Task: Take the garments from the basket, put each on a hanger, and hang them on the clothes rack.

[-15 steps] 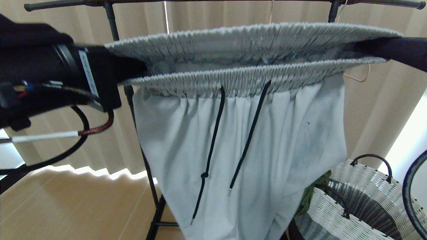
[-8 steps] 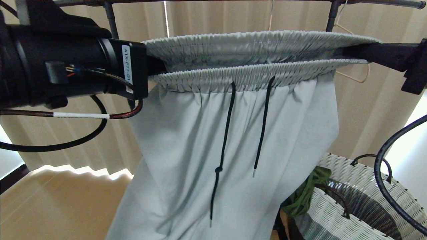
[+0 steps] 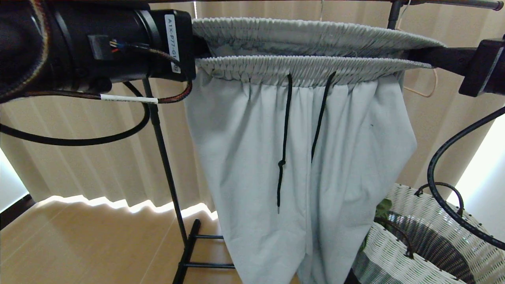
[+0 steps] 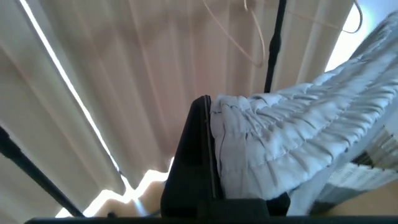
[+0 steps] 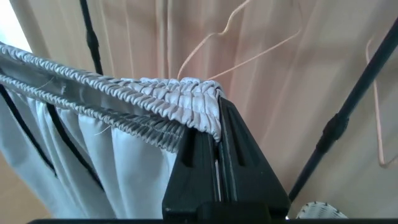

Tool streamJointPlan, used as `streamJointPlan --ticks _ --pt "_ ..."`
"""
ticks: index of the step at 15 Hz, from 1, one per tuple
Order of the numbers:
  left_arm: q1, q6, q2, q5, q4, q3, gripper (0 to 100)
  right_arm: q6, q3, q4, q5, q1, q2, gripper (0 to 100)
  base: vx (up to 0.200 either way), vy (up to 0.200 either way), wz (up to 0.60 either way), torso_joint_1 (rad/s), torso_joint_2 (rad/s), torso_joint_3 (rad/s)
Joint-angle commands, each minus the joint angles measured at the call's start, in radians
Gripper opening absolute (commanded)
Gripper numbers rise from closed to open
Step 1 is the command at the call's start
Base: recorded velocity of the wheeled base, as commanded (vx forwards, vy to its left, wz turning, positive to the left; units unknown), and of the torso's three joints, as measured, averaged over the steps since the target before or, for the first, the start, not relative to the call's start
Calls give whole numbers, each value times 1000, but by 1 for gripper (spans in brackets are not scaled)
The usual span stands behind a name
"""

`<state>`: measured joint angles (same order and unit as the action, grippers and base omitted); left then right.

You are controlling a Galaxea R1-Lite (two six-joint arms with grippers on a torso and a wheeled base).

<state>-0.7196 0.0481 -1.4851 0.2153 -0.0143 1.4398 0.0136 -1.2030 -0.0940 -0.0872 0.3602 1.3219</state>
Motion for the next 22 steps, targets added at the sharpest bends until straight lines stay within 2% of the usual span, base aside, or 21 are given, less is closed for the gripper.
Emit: streamJointPlan --ticks 1,4,7,10,12,16,19,22 --pt "-3 -1 -21 4 0 -19 0 0 10 0 0 -3 13 0 0 0 0 0 0 0" --pt "-9 -31 -20 9 2 -91 0 -1 20 11 1 -4 11 0 0 0 0 0 0 0" --pt "-27 -42 -26 9 5 -99 0 -3 34 13 3 -4 2 0 0 0 0 0 0 0" --pt "-17 -40 -55 12 8 -68 0 -3 48 23 4 -6 -43 0 0 0 0 0 0 0" --pt "-14 -40 -89 15 8 -33 0 -3 54 76 3 -6 -87 0 0 0 0 0 0 0" --pt "11 -42 -179 16 8 90 0 -6 94 142 -5 5 -182 0 0 0 0 0 0 0" --pt "12 -43 -218 18 17 111 0 -55 183 140 -8 46 -240 0 0 0 0 0 0 0" --pt "17 -42 -245 41 57 111 0 -69 226 140 -6 137 -280 0 0 0 0 0 0 0"
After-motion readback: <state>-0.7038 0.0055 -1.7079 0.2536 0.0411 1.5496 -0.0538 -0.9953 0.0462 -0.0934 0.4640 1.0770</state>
